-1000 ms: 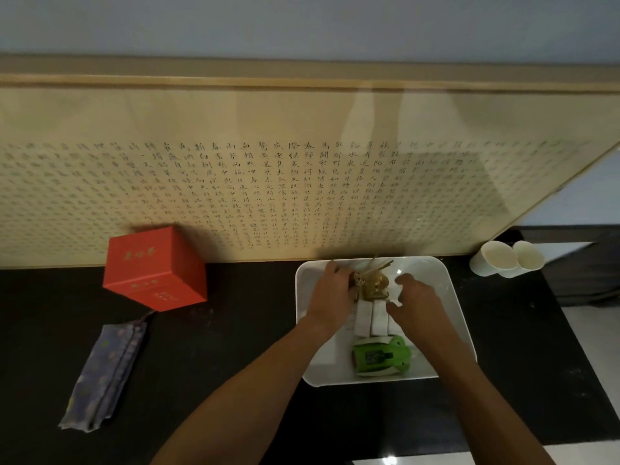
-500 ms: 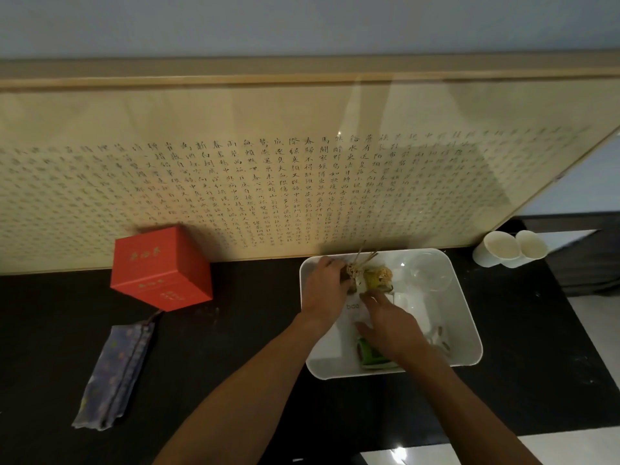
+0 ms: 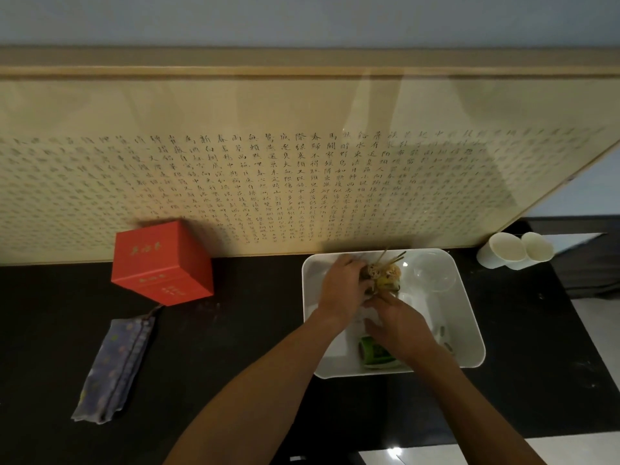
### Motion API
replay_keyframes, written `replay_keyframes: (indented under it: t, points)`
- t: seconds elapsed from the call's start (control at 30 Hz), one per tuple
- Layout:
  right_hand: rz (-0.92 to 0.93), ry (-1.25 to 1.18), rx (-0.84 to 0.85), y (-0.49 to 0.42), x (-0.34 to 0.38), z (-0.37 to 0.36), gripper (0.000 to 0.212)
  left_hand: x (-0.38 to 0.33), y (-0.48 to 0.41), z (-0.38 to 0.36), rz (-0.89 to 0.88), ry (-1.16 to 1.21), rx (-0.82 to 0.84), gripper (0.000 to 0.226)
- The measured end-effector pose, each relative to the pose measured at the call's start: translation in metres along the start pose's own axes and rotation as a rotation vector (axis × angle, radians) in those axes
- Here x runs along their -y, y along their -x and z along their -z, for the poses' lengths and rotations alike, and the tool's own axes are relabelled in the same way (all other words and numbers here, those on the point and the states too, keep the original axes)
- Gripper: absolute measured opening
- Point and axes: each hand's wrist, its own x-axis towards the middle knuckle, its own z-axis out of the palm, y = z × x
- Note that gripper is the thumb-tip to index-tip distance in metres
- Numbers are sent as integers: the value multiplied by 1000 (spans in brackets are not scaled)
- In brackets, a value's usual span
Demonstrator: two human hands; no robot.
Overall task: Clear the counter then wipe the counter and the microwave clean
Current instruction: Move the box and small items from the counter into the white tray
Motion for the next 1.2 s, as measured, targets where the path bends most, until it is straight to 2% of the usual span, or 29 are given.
replay_keyframes:
  t: [0.3, 0.4, 0.5, 0.63, 0.77, 0.87, 0.93, 1.0, 1.2]
  points:
    - [3, -52, -71, 9, 1, 6, 30, 1, -2, 15, -34, 66, 71, 45]
    - [35, -112, -99, 4, 19, 9, 28, 7, 10, 49, -110, 64, -27, 39]
    - [111, -195, -134, -5, 55, 14, 30, 23, 40, 94, -107, 90, -182, 32]
    - [294, -285, -133, -35, 131, 20, 42, 66, 95, 151, 26, 76, -325, 33]
    - [432, -369, 3, -76, 217, 16, 81, 115, 153, 190, 248, 90, -445, 29]
    - [521, -328, 43, -111, 264, 5, 111, 137, 192, 206, 376, 109, -491, 26]
    - [538, -287, 45, -127, 282, -5, 115, 146, 211, 212, 445, 120, -504, 25]
    - [546, -309, 54, -133, 298, -17, 109, 161, 232, 220, 496, 121, -521, 25]
    - [540, -470, 67, -127, 283, -31, 105, 172, 247, 220, 523, 131, -465, 26]
